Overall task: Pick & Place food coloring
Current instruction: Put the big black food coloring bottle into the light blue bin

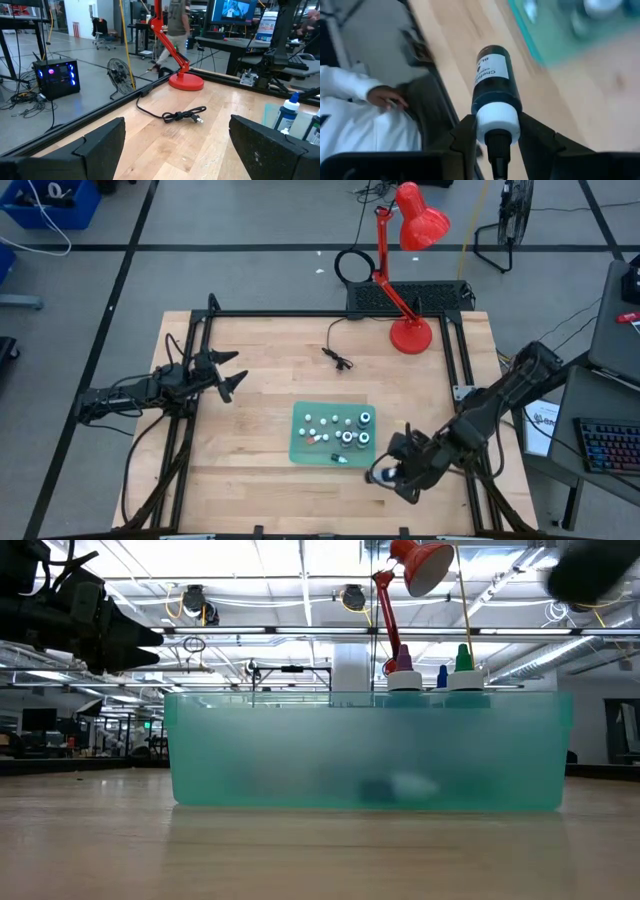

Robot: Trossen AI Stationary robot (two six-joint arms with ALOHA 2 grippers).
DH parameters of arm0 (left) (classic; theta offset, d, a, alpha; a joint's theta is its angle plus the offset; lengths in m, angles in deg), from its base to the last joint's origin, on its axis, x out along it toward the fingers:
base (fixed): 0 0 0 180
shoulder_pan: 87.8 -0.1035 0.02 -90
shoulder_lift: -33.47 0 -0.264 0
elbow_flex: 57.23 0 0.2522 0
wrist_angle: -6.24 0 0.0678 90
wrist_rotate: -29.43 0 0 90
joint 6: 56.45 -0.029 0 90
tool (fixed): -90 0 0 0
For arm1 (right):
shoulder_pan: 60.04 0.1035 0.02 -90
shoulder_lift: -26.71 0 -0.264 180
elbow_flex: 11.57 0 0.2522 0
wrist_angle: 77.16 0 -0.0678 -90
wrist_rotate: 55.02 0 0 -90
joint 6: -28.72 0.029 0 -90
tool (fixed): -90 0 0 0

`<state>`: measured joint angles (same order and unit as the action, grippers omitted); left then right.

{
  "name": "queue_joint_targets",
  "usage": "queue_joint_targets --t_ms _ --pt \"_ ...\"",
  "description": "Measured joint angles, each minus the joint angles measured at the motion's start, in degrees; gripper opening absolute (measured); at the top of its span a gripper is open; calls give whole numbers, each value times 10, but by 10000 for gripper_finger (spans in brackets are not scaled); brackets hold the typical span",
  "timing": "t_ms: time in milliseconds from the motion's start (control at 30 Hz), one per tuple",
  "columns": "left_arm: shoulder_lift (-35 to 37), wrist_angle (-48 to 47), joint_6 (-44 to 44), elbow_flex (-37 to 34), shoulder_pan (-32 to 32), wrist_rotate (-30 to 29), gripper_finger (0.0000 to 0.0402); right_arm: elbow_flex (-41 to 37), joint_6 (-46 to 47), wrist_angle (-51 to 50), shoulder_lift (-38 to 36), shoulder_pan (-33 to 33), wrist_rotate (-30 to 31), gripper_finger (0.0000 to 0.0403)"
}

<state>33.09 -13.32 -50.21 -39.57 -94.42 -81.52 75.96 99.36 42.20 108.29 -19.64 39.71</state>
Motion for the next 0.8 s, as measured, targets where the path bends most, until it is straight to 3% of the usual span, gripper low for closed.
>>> queue_joint_targets --t_ms 167,467,800 --pt "0 0 0 0 0 0 353 68 -144 -21 25 -49 -2 107" --pt "0 0 0 0 0 0 353 181 -318 -240 146 -167 -94 107" --pt "0 0 0 0 0 0 353 232 -440 -281 259 -208 -140 107"
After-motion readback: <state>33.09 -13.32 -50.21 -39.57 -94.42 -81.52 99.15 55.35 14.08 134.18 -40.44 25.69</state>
